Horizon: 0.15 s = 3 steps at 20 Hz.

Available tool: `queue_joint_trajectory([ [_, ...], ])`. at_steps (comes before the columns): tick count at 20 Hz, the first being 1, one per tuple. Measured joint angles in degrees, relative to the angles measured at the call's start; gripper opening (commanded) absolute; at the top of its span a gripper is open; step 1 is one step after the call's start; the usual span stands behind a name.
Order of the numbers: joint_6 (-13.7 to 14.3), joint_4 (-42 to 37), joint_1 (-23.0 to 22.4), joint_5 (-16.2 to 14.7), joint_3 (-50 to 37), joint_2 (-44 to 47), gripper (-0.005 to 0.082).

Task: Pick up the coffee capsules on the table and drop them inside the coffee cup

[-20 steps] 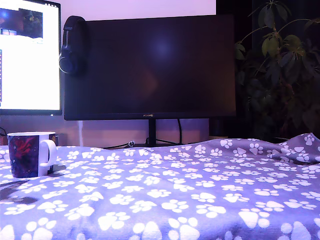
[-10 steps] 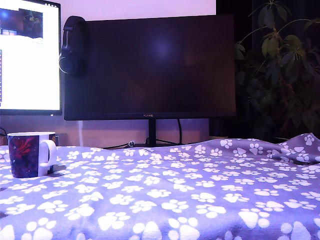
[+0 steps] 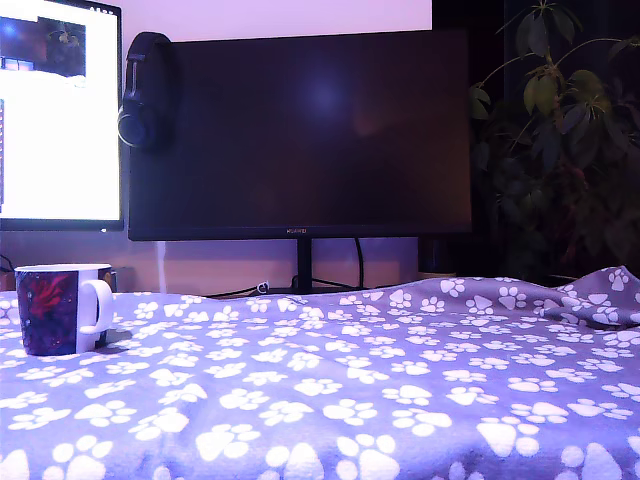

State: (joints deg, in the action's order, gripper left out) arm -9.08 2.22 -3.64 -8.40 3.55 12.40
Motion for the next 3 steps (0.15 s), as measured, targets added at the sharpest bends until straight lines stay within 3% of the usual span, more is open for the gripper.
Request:
queue_joint_trajectory([
  [3, 0.0, 4.4, 0.0, 1.1, 0.0, -5.0, -0.0024],
])
